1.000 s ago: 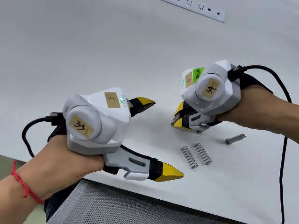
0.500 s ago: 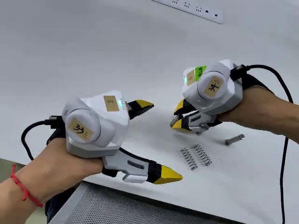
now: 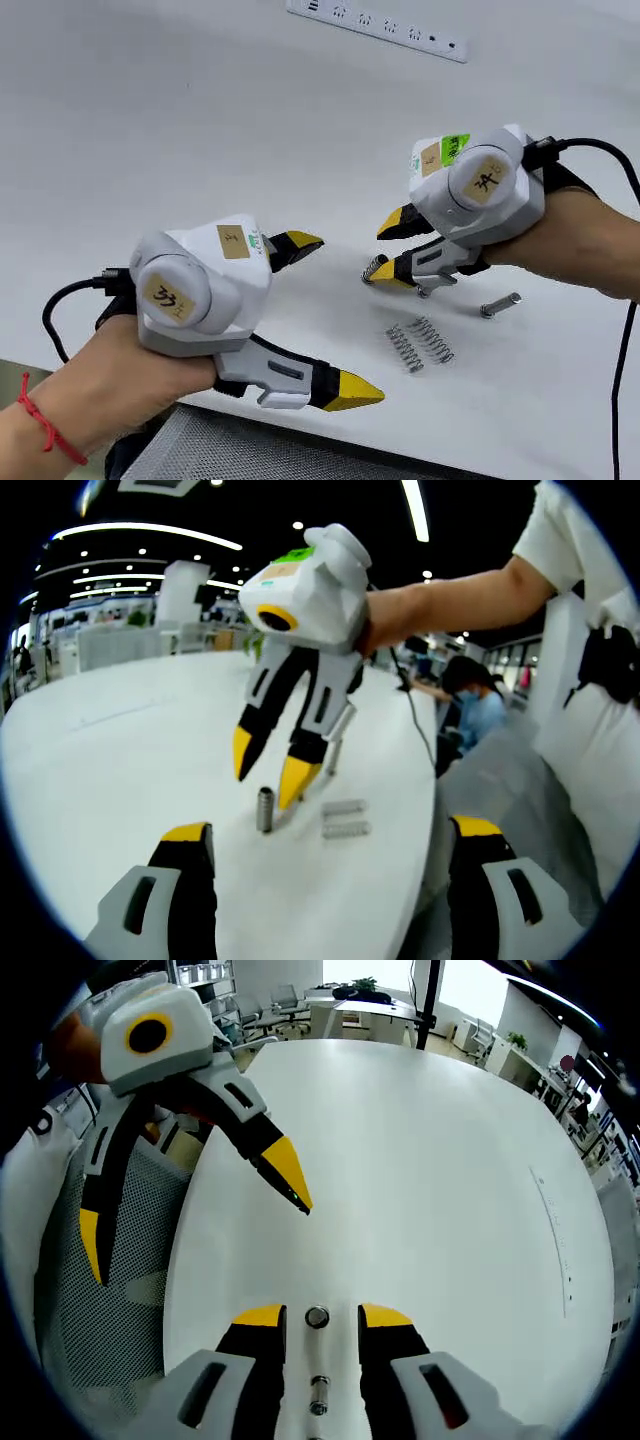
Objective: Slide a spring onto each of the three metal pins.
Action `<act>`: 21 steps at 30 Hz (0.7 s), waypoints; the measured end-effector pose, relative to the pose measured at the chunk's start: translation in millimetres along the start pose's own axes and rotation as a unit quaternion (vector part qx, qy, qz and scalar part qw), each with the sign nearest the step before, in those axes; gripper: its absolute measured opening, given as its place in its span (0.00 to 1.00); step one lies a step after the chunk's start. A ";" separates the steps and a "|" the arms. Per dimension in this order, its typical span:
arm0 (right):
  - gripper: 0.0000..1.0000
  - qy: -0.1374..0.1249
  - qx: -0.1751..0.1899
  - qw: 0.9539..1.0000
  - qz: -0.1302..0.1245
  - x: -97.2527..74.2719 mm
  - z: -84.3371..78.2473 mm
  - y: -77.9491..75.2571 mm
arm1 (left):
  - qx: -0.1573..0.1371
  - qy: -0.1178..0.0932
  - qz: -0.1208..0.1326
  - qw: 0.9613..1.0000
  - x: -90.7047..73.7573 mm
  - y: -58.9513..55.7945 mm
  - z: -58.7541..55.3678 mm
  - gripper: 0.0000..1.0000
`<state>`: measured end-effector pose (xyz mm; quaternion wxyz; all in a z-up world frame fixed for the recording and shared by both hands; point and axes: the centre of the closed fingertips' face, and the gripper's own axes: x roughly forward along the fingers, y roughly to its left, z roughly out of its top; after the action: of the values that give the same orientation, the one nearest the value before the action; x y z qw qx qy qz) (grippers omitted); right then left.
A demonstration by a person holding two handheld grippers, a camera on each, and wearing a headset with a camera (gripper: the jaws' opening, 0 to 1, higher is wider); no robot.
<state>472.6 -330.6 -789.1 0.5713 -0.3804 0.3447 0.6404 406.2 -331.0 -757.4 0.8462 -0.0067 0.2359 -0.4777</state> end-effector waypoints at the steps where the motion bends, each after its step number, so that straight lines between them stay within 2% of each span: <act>1: 0.30 -0.006 0.005 1.000 -0.004 -3.3 0.3 -0.3 | 0.002 0.003 0.000 1.000 -0.4 -0.2 -0.2 0.98; 6: 0.35 -0.038 0.024 0.999 -0.018 -13.9 -2.5 -4.6 | 0.008 0.012 0.002 1.000 -2.6 -1.2 -0.7 0.97; 11: 0.42 -0.059 0.032 0.997 -0.034 -28.4 -7.1 -7.3 | 0.014 0.021 0.007 1.000 -4.9 -0.2 -2.1 0.97; 19: 0.53 -0.093 0.048 0.993 -0.058 -56.4 -13.7 3.3 | 0.035 0.048 0.009 0.998 -5.2 -2.9 -8.2 0.95; 21: 0.56 -0.102 0.055 0.991 -0.060 -62.2 -20.1 0.4 | 0.040 0.053 0.009 0.998 -5.1 -4.3 -9.0 0.95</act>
<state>477.6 -377.4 -743.7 0.6608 -0.3012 0.2954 0.6208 396.9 -327.3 -762.3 0.8361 0.0549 0.2613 -0.4792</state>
